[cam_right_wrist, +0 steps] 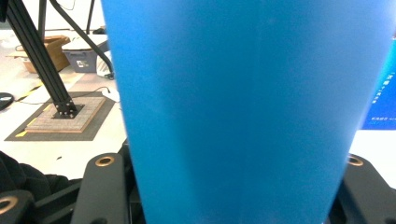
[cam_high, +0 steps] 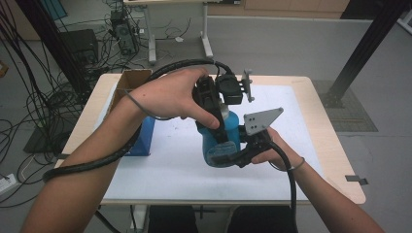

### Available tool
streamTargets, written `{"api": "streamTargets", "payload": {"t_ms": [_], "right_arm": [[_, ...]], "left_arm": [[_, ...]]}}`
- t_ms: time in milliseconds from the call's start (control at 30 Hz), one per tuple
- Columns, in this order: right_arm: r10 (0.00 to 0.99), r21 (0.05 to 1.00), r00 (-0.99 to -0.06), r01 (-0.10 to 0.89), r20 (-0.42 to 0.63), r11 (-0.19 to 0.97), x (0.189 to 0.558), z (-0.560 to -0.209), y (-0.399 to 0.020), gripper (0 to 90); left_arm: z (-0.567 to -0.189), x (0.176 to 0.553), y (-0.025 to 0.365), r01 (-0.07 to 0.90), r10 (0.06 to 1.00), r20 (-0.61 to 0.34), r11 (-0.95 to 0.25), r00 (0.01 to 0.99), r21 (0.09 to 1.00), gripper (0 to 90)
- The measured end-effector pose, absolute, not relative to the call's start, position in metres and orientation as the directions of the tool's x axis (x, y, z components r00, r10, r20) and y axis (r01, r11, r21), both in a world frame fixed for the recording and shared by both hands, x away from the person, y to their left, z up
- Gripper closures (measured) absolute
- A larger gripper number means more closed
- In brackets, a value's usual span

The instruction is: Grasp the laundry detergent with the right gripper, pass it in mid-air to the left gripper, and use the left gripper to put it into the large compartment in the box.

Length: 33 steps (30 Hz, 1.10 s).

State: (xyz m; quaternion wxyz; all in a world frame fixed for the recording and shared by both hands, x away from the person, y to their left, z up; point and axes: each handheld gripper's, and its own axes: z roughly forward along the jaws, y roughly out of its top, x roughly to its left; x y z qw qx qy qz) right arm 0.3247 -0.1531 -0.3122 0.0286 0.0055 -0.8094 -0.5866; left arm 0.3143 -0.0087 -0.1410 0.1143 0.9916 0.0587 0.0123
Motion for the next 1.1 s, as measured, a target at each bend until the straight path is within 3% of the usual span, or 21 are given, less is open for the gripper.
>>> {"api": "streamTargets", "payload": {"t_ms": [1100], "right_arm": [[-0.048,0.948,-0.998,0.021,0.038,0.316,0.3251,-0.3129,-0.1510,40.6]], "left_arm": [[-0.1425,0.3146,-0.0074,0.120,0.126,0.011,-0.965,0.992,0.232,36.7]]}}
